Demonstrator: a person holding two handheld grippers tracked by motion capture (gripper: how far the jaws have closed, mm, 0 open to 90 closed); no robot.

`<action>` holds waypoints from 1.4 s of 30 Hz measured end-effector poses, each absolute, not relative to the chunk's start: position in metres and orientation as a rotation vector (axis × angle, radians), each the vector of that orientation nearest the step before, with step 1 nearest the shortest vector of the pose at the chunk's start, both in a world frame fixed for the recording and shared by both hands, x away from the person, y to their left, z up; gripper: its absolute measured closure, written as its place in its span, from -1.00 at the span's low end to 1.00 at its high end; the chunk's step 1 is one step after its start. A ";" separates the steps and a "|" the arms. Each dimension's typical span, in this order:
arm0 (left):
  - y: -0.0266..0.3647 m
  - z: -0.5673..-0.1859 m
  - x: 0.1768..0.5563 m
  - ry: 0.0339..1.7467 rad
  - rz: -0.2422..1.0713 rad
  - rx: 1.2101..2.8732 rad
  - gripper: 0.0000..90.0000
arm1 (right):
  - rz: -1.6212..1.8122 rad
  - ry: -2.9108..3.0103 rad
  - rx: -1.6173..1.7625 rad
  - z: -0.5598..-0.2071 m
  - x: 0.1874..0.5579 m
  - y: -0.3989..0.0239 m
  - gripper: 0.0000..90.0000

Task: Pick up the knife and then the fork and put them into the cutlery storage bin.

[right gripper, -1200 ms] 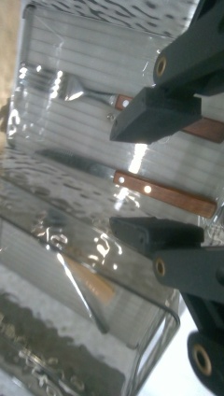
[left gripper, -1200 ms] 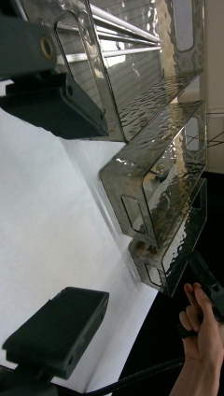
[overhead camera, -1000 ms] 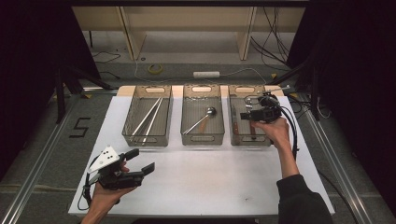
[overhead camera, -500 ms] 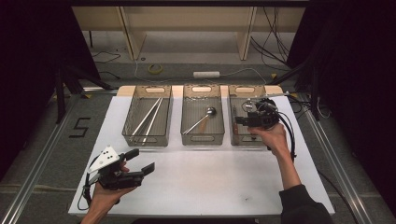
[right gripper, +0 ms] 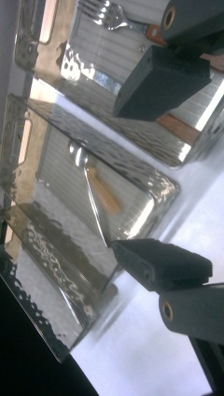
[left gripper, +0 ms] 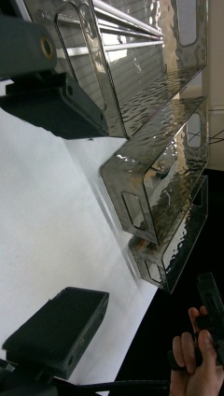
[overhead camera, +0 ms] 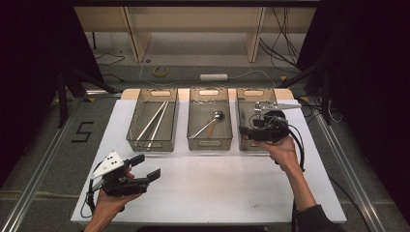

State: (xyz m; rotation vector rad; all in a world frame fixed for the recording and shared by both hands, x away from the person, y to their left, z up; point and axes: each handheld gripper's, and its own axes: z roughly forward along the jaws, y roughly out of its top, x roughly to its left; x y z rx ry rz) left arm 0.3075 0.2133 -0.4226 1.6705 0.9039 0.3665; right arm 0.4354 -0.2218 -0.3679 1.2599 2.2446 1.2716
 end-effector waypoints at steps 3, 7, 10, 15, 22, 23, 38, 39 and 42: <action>0.213 -0.423 0.307 0.901 0.363 1.675 -0.63 | 1.283 2.246 1.237 -0.370 0.430 -0.220 -0.32; 0.213 -0.423 0.307 0.901 0.355 1.675 -0.63 | 1.333 2.242 1.211 -0.372 0.421 -0.218 -0.33; 0.213 -0.423 0.307 0.902 0.351 1.674 -0.63 | 1.354 2.237 1.188 -0.373 0.415 -0.216 -0.34; 0.212 -0.423 0.307 0.900 0.350 1.674 -0.63 | 1.387 2.227 1.160 -0.376 0.404 -0.213 -0.34; 0.212 -0.423 0.307 0.899 0.347 1.674 -0.63 | 1.408 2.222 1.133 -0.384 0.388 -0.216 -0.35; 0.212 -0.423 0.307 0.898 0.347 1.673 -0.63 | 1.418 2.219 1.132 -0.385 0.385 -0.217 -0.36; 0.211 -0.423 0.306 0.898 0.338 1.673 -0.63 | 1.517 2.185 1.075 -0.397 0.348 -0.226 -0.41; 0.211 -0.423 0.306 0.898 0.337 1.672 -0.63 | 1.524 2.183 1.072 -0.398 0.345 -0.226 -0.41; 0.211 -0.423 0.306 0.898 0.333 1.673 -0.63 | 1.535 2.172 1.057 -0.402 0.339 -0.227 -0.42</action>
